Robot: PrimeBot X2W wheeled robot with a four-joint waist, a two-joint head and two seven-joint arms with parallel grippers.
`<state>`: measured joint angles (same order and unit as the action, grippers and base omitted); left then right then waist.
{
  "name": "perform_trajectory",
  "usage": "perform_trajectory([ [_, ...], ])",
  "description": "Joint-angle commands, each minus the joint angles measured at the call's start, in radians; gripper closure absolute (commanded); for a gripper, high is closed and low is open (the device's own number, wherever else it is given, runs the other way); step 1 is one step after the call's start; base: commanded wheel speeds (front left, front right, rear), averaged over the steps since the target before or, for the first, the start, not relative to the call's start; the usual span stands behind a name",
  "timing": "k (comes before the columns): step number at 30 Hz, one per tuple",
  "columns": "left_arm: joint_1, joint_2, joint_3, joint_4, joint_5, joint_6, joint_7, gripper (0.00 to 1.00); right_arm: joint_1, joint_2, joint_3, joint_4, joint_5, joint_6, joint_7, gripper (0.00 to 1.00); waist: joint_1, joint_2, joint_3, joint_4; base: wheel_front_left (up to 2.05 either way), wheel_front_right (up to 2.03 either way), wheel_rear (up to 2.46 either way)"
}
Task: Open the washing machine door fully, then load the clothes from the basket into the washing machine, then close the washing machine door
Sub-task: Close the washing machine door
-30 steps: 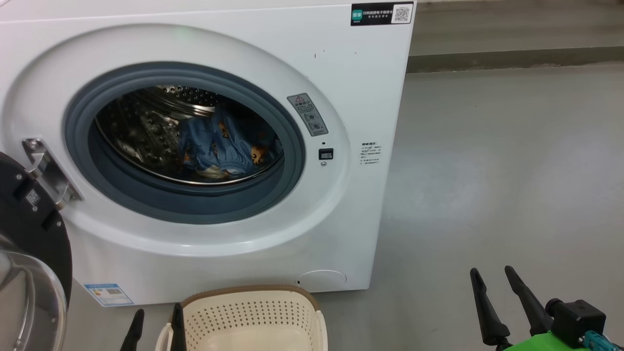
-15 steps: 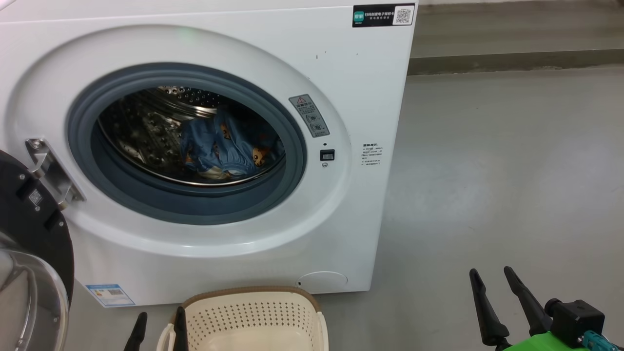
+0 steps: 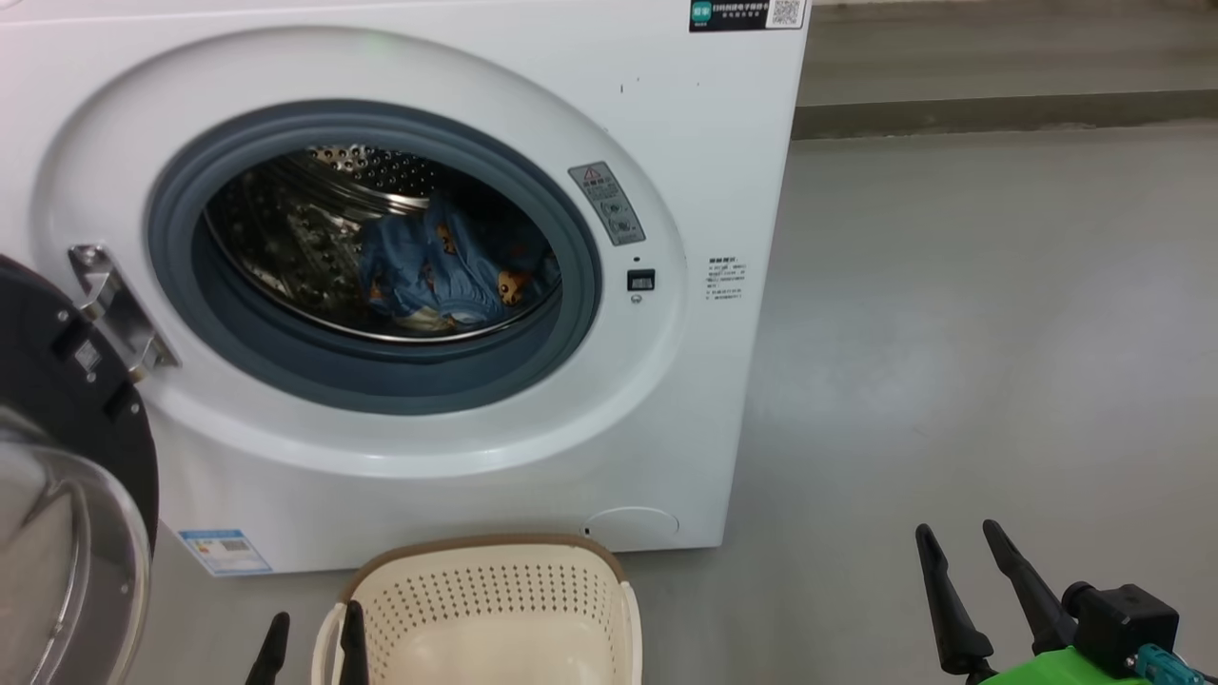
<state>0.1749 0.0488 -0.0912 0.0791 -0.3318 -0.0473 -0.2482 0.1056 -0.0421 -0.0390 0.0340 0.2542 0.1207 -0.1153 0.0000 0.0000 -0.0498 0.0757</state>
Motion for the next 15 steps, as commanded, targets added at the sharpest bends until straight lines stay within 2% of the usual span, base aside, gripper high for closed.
perform_trajectory([
  [1, -0.046, 0.002, 0.029, -0.019, -0.003, 0.008, -0.014, 0.0, -0.04, -0.008, 0.024, -0.02, -0.006, 0.01, -0.003, 0.0, 0.0, 0.0, 0.0, 0.0, -1.84, 1.84, 0.0],
  [10, -0.044, 0.002, 0.027, -0.017, 0.007, 0.006, -0.014, 0.0, -0.043, -0.008, 0.028, -0.013, -0.004, 0.01, -0.005, 0.0, 0.0, 0.0, 0.001, -0.002, -2.09, 2.12, -0.03],
  [15, -0.045, 0.002, 0.025, -0.021, 0.013, 0.004, -0.014, 0.0, -0.044, -0.008, 0.028, -0.01, -0.004, 0.01, -0.005, 0.0, 0.0, 0.0, 0.0, -0.002, -1.59, 1.79, -0.21],
])
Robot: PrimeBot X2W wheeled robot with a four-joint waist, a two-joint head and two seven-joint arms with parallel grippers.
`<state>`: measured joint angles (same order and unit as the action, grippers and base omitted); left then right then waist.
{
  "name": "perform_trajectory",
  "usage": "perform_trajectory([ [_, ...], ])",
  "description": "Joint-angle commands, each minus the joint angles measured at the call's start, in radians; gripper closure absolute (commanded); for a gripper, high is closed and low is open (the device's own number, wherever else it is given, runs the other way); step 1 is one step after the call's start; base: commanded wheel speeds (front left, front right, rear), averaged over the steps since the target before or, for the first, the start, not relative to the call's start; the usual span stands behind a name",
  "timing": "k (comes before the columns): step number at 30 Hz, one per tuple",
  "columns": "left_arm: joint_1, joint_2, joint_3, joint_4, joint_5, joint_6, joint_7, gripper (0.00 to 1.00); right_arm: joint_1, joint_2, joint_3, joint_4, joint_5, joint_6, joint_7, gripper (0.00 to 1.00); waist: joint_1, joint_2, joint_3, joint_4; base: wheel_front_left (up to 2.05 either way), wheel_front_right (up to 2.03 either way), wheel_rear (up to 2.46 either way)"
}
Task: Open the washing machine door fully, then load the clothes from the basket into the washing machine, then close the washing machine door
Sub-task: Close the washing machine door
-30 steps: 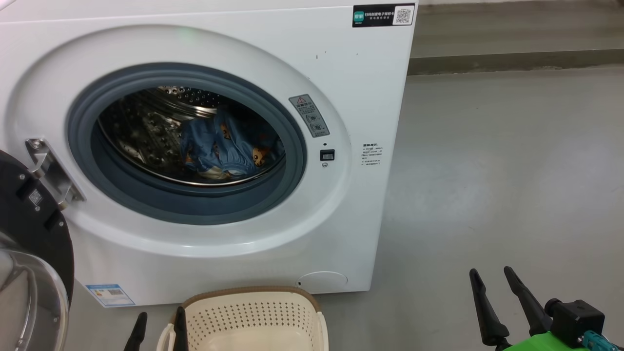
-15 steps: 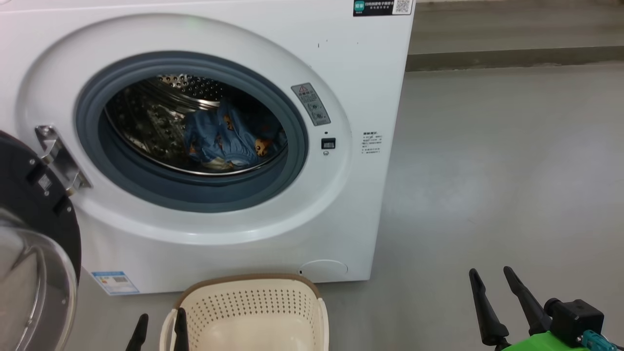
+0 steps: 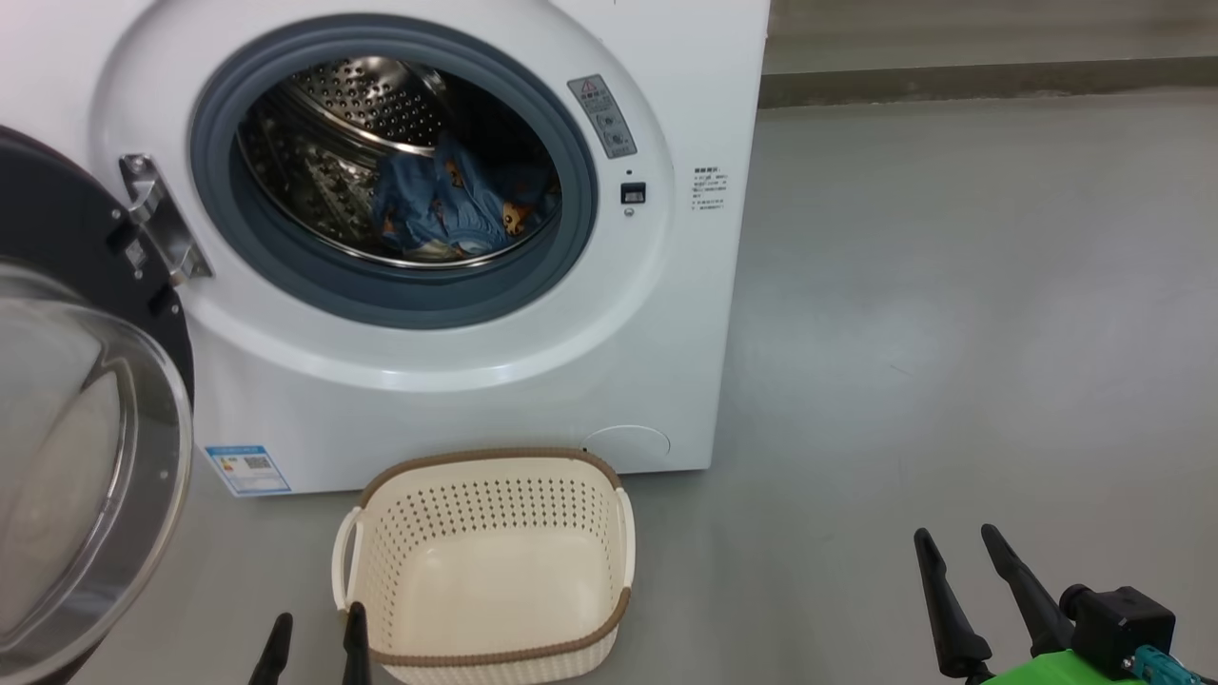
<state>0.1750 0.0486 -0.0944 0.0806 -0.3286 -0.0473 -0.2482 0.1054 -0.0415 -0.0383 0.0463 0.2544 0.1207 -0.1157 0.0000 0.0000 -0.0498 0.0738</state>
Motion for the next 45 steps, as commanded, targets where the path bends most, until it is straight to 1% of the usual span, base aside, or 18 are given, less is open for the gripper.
perform_trajectory([
  [1, -0.045, 0.002, 0.028, -0.022, 0.009, 0.004, -0.014, 0.0, -0.044, -0.009, 0.027, -0.021, -0.004, 0.01, -0.005, 0.0, 0.0, 0.0, -0.001, 0.0, -1.28, 1.28, 0.0],
  [10, -0.046, 0.002, 0.025, -0.028, 0.014, 0.004, -0.014, 0.0, -0.046, -0.009, 0.028, -0.018, -0.002, 0.01, -0.007, 0.0, 0.0, 0.0, -0.005, 0.005, -0.68, 0.68, 0.0],
  [34, -0.041, 0.002, 0.027, -0.028, 0.023, 0.009, -0.014, 0.0, -0.043, -0.009, 0.033, -0.013, 0.003, 0.01, -0.011, 0.0, 0.0, 0.0, -0.013, 0.012, 0.0, 0.0, 0.0],
  [45, -0.039, 0.002, 0.027, -0.027, 0.026, 0.012, -0.014, 0.0, -0.039, -0.009, 0.035, -0.013, 0.005, 0.01, -0.012, 0.0, 0.0, 0.0, -0.016, 0.036, 0.0, 0.0, 0.0],
])
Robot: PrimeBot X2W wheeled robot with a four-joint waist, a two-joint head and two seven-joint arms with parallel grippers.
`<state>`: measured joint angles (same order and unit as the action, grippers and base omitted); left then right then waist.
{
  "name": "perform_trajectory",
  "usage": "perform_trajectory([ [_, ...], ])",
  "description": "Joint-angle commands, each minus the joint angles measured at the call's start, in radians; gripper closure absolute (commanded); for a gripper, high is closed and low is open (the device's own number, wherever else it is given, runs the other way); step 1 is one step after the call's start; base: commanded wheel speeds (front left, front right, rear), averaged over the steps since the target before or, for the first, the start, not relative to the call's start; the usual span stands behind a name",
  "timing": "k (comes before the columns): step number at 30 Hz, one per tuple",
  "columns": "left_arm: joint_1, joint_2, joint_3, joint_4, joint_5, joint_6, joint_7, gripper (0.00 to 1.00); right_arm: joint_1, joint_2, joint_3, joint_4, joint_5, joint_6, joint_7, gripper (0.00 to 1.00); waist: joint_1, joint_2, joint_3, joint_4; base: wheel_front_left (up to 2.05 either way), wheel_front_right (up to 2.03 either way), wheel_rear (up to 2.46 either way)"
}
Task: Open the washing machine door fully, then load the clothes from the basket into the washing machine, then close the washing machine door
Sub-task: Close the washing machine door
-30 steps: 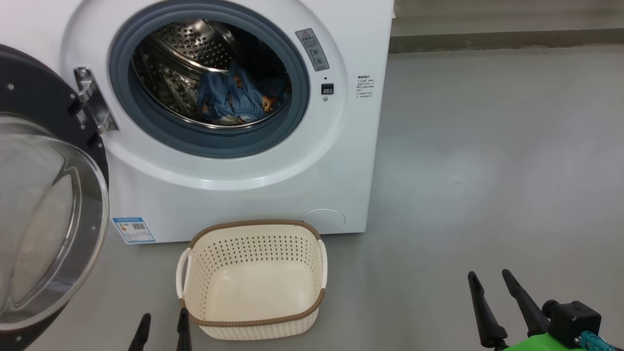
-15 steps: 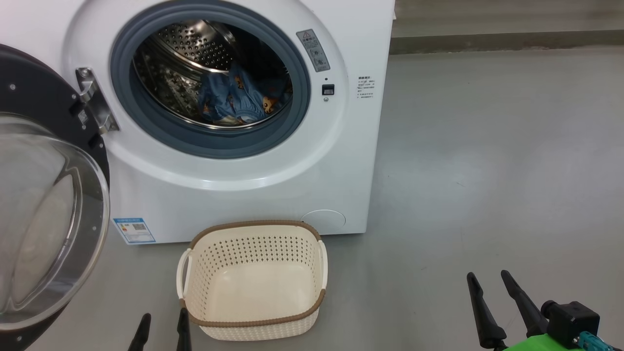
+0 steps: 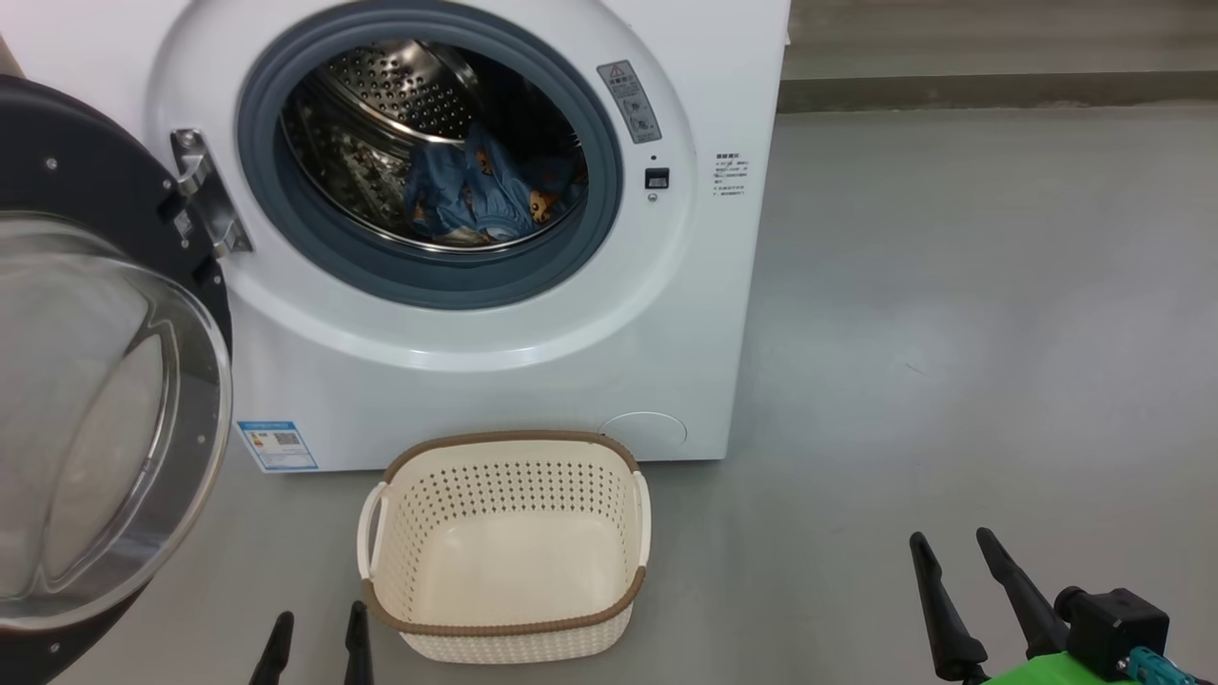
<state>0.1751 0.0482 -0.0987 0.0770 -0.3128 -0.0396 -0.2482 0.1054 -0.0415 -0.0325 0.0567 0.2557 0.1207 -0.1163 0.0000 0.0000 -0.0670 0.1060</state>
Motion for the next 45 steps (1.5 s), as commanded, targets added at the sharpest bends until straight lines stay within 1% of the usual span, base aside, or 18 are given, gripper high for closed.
perform_trajectory([
  [1, -0.041, 0.002, 0.03, -0.023, 0.011, 0.004, -0.014, 0.0, -0.038, -0.009, 0.031, -0.024, 0.006, 0.01, -0.012, 0.0, 0.0, 0.0, 0.002, 0.01, 0.0, 0.0, 0.0],
  [4, -0.044, 0.002, 0.027, -0.023, 0.017, 0.004, -0.014, 0.0, -0.036, -0.009, 0.044, -0.024, 0.024, 0.01, -0.012, 0.0, 0.0, 0.0, 0.004, 0.026, 0.0, 0.0, 0.0],
  [8, -0.05, 0.002, 0.025, -0.031, 0.025, 0.008, -0.014, 0.0, -0.031, -0.009, 0.105, -0.019, 0.043, 0.01, -0.014, 0.0, 0.0, 0.0, 0.005, 0.08, 0.0, 0.0, 0.0],
  [12, -0.043, 0.008, 0.026, -0.04, 0.032, 0.013, -0.014, 0.0, -0.031, -0.009, 0.132, -0.008, 0.052, 0.01, -0.023, 0.0, 0.0, 0.0, 0.005, 0.157, 0.0, 0.0, 0.0],
  [21, -0.03, 0.03, 0.035, -0.084, 0.034, 0.026, -0.001, 0.0, -0.036, -0.009, 0.155, 0.011, 0.069, 0.01, -0.049, 0.0, 0.0, 0.0, 0.01, 0.365, 0.0, 0.0, 0.0],
  [23, -0.027, 0.031, 0.045, -0.099, 0.029, 0.034, -0.001, 0.0, -0.052, -0.009, 0.173, 0.008, 0.066, 0.01, -0.047, 0.0, 0.0, 0.0, 0.031, 0.39, 0.0, 0.0, 0.0],
  [29, -0.01, 0.023, 0.077, -0.139, 0.011, 0.062, -0.009, 0.0, -0.136, -0.009, 0.242, 0.021, 0.054, 0.01, -0.032, 0.0, 0.0, 0.0, 0.083, 0.423, 0.0, 0.0, 0.0],
  [34, 0.012, 0.013, 0.102, -0.175, 0.003, 0.089, -0.013, 0.0, -0.202, -0.009, 0.312, 0.063, 0.058, 0.01, -0.03, 0.0, 0.0, 0.0, 0.108, 0.436, -0.01, -0.01, -0.01],
  [40, 0.023, 0.007, 0.11, -0.212, 0.012, 0.105, -0.013, 0.0, -0.23, -0.01, 0.328, 0.094, 0.062, 0.01, -0.041, 0.0, 0.0, 0.0, 0.109, 0.436, -0.17, -0.17, -0.17],
  [45, 0.033, 0.004, 0.102, -0.225, 0.019, 0.119, -0.013, 0.0, -0.229, -0.023, 0.332, 0.098, 0.072, 0.01, -0.048, 0.0, 0.0, 0.0, 0.103, 0.435, -0.13, -0.13, -0.13],
])
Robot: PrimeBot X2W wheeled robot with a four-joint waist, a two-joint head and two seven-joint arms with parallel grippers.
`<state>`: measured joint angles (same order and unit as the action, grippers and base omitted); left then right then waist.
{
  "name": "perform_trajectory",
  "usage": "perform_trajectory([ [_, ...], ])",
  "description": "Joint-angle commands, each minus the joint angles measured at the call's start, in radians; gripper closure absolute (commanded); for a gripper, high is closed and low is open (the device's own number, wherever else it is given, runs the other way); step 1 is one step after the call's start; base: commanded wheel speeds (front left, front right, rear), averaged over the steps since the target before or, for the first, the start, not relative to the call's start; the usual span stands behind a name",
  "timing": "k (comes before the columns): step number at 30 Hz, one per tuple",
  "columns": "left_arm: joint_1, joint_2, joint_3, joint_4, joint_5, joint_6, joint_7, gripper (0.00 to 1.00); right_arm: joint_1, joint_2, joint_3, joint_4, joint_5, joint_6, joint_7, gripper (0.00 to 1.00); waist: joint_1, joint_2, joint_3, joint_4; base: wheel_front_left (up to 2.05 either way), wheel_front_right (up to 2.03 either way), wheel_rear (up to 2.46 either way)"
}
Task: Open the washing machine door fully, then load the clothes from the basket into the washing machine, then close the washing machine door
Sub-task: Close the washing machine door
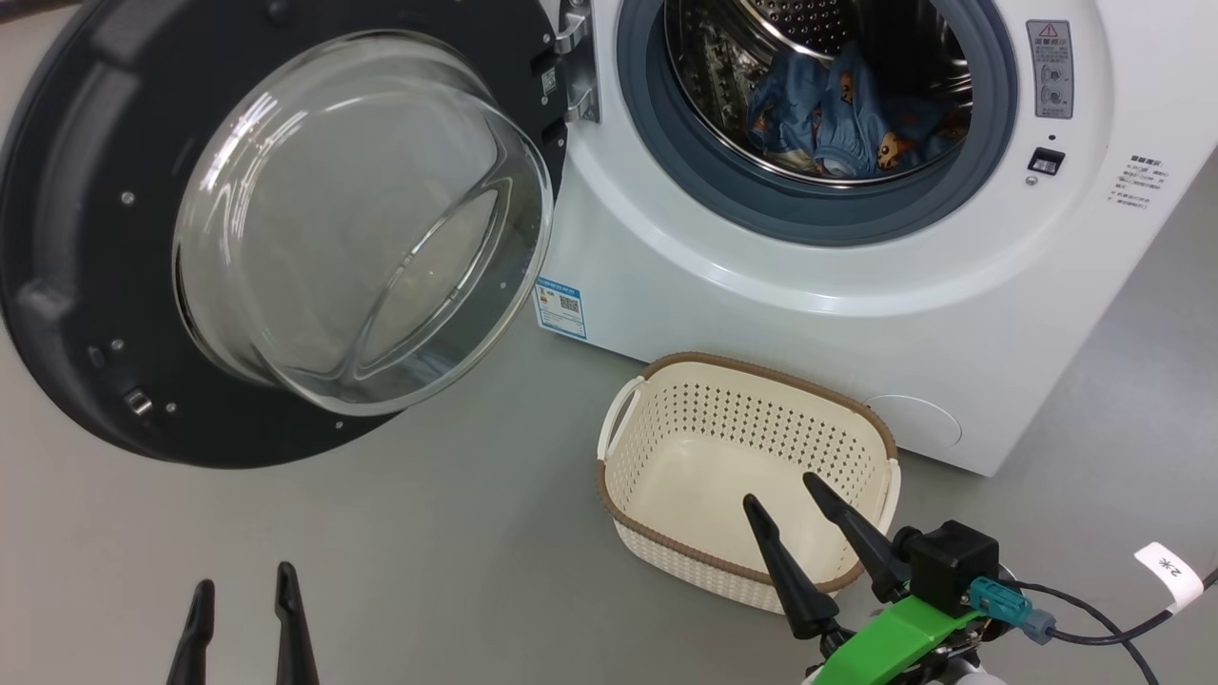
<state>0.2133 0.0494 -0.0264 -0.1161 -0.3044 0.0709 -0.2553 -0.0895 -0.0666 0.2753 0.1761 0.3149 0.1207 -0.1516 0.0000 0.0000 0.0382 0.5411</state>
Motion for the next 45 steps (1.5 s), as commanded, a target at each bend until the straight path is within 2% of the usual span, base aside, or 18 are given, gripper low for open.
perform_trajectory([
  [1, -0.005, 0.003, 0.03, -0.032, 0.01, 0.009, -0.006, 0.0, -0.034, 0.002, 0.025, -0.021, 0.013, 0.01, -0.012, 0.0, 0.0, 0.0, -0.002, -0.001, -0.11, -0.11, -0.11],
  [18, 0.006, 0.001, 0.01, -0.055, 0.008, 0.046, -0.006, 0.0, -0.027, -0.02, 0.028, -0.026, 0.039, 0.01, -0.018, 0.0, 0.0, 0.0, -0.014, -0.006, -0.04, -0.04, -0.04],
  [45, -0.011, 0.001, 0.02, -0.048, 0.003, 0.04, -0.006, 0.0, 0.004, -0.006, 0.0, -0.041, 0.026, 0.01, -0.021, 0.0, 0.0, 0.0, -0.022, -0.01, 0.0, 0.0, 0.0],
])
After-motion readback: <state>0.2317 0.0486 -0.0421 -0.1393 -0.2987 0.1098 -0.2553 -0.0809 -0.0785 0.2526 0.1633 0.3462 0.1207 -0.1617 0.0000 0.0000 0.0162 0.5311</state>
